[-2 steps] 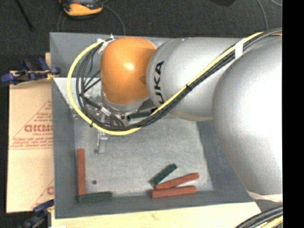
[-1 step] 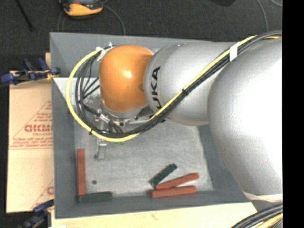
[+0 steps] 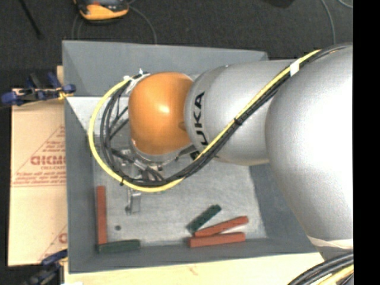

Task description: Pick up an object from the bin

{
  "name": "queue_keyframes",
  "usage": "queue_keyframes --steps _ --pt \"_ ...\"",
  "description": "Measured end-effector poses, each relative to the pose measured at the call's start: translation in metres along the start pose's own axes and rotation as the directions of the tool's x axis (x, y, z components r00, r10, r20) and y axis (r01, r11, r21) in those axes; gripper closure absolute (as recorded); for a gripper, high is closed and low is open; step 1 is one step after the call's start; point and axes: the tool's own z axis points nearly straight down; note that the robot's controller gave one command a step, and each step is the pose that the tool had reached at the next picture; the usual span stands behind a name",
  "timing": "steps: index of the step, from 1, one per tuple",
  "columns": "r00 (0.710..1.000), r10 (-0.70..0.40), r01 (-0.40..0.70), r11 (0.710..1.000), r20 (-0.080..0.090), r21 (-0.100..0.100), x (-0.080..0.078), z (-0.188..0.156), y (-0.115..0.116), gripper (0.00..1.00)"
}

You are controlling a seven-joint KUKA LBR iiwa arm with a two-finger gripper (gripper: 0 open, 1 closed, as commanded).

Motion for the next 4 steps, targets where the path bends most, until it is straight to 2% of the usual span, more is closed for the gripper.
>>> queue_keyframes --steps 1,2,3,4 --pt "0.996 -0.093 0.093 0.996 0.004 -0.002 -0.003 -0.001 0.006 0.0" --pt "0.985 0.173 -0.173 0.985 0.001 -0.002 -0.001 -0.032 -0.01 0.0" --pt "0.998 0.056 -0.056 0.998 0.011 -0.002 -0.02 0.0 -0.052 0.0" --pt "0.998 0.068 -0.068 0.998 0.002 -0.001 -0.022 0.028 -0.095 0.0"
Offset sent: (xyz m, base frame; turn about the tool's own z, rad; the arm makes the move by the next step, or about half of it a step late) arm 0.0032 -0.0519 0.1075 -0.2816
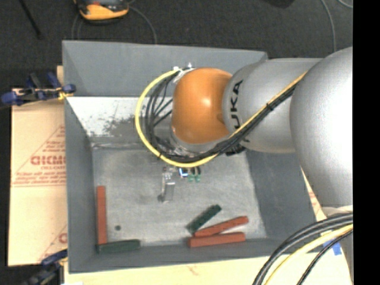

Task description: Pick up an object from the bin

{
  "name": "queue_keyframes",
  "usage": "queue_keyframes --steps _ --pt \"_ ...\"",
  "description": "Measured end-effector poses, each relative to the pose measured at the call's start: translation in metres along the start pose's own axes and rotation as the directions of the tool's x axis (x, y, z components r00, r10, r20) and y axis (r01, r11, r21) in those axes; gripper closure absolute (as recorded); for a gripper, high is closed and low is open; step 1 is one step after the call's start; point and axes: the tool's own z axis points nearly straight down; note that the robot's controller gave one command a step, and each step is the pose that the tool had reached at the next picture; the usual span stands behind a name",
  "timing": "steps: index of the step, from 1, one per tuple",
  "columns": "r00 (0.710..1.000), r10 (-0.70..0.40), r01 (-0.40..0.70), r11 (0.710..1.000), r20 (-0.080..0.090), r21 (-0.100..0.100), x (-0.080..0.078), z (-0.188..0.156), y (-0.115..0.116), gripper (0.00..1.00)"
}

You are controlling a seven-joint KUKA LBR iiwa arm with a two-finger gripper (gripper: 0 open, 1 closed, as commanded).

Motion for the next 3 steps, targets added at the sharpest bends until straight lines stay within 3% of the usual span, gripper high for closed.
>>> queue_keyframes --steps 1,2,3 --pt "1.0 -0.025 0.025 1.0 -0.004 0.001 0.01 -0.033 -0.022 0.0" --pt "0.995 -0.097 0.097 0.995 0.005 0.001 0.0 -0.025 -0.079 0.0" --pt "0.991 -0.131 0.131 0.991 0.005 0.001 0.051 0.026 -0.08 0.0"
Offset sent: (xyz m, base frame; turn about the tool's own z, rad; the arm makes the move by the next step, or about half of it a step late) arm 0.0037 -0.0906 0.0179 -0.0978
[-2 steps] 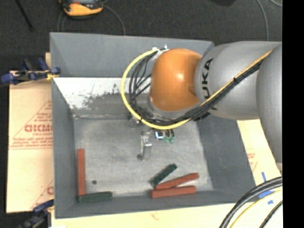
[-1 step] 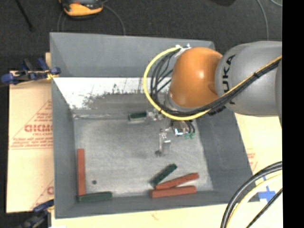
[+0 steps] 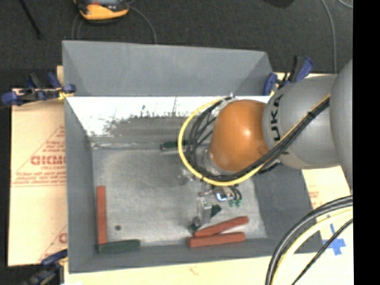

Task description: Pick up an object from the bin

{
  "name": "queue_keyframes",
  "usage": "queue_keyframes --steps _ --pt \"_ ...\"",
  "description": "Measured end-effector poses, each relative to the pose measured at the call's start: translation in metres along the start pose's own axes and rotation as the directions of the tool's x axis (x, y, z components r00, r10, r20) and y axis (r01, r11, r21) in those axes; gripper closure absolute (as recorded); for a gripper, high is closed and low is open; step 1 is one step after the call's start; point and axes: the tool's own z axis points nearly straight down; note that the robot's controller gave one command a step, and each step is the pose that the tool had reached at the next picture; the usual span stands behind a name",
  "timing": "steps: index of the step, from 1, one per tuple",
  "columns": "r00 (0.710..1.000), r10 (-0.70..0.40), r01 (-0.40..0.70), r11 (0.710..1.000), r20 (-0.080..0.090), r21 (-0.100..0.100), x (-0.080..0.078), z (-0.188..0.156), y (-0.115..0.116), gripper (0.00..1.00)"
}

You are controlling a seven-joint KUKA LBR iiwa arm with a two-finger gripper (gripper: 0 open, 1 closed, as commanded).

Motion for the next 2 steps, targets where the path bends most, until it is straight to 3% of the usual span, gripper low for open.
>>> queue_keyframes --steps 1,2 --pt "0.997 -0.071 0.071 0.997 -0.007 -0.004 0.025 0.008 -0.027 0.0" --pt "0.961 -0.278 0.278 0.961 -0.004 -0.003 0.044 0.008 -0.061 1.0"
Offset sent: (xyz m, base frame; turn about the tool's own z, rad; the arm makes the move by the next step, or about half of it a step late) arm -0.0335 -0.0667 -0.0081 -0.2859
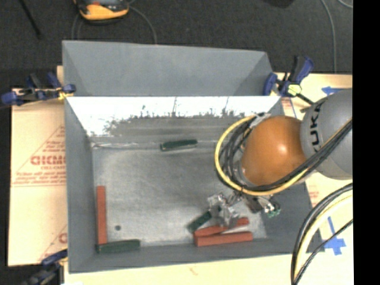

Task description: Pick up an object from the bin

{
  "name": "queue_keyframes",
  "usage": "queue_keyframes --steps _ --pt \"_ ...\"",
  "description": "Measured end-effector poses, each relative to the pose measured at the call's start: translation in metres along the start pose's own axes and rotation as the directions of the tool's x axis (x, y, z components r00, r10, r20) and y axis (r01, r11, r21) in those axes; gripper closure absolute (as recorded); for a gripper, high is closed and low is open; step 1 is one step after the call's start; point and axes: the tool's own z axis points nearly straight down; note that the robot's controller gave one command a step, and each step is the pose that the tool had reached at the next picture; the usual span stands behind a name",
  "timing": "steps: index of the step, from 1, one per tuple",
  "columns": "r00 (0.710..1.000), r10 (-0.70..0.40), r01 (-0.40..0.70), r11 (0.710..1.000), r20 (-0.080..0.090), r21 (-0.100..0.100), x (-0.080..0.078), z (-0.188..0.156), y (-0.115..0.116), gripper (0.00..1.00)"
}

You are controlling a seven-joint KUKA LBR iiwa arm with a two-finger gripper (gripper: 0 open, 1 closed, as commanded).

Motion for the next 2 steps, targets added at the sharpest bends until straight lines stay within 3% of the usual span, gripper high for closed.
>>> queue_keyframes --steps 1,2 --pt "1.0 0.0 0.0 1.0 0.0 0.0 0.0 0.0 0.0 1.0" --pt "1.0 0.028 -0.028 1.0 -0.008 -0.004 0.007 -0.04 -0.001 1.0"
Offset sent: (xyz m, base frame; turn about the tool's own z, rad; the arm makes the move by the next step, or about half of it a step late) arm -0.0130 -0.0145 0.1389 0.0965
